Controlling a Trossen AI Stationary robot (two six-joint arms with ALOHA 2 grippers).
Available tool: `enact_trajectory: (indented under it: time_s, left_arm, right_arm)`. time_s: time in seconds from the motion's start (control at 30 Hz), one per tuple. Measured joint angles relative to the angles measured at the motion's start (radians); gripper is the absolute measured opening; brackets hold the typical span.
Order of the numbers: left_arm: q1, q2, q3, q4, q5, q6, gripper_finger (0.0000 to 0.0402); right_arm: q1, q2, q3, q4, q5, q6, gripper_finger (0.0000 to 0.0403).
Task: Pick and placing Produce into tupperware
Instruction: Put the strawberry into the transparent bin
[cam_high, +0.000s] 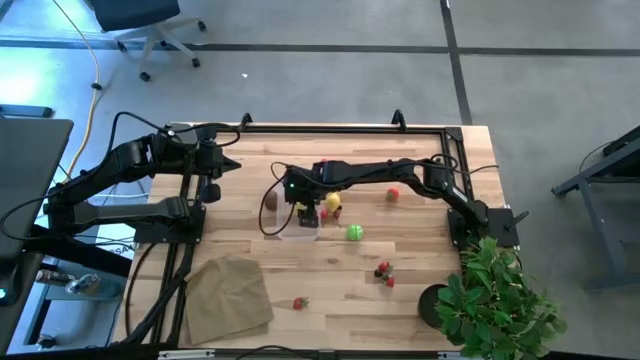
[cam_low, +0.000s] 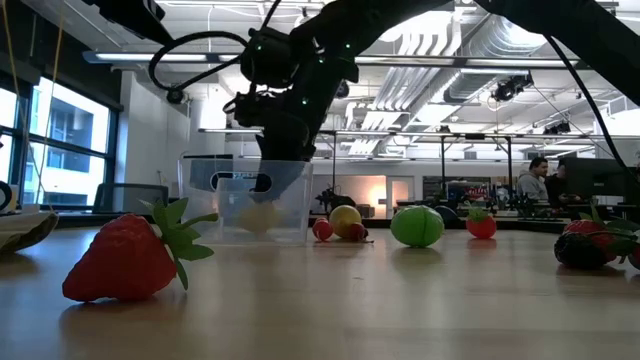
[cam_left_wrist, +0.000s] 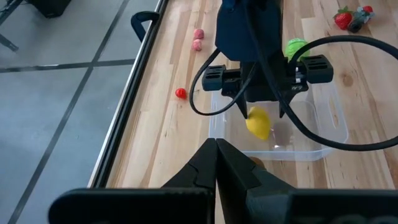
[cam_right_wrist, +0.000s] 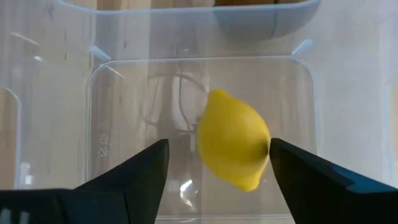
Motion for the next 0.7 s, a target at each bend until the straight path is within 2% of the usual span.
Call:
enact_trajectory:
  time_s: [0.23,0.37,0.53,0.6,0.7]
  left_arm:
    - [0.0,0.0,0.0,0.0,0.0,0.0,0.0001]
    - [0.0,0.0,0.0,0.0,0.0,0.0,0.0001]
    - [0.0,0.0,0.0,0.001,0.0,0.0,0.0001]
    - [0.0,0.0,0.0,0.0,0.0,0.0,0.0001]
    - [0.0,0.0,0.0,0.001,0.0,0.0,0.0001]
  right_arm:
    - [0.0,-0.018,0.167,-0.15,-0.001,0.048,0.027]
    - [-0.017,-0.031,0.301,-0.26,0.004,0.161,0.027]
    - [-0.065,-0.031,0.436,-0.435,0.168,0.346,0.027]
    - [-0.086,-0.052,0.423,-0.473,0.235,0.42,0.027]
    - [-0.113,-0.094,0.36,-0.535,0.245,0.496,0.027]
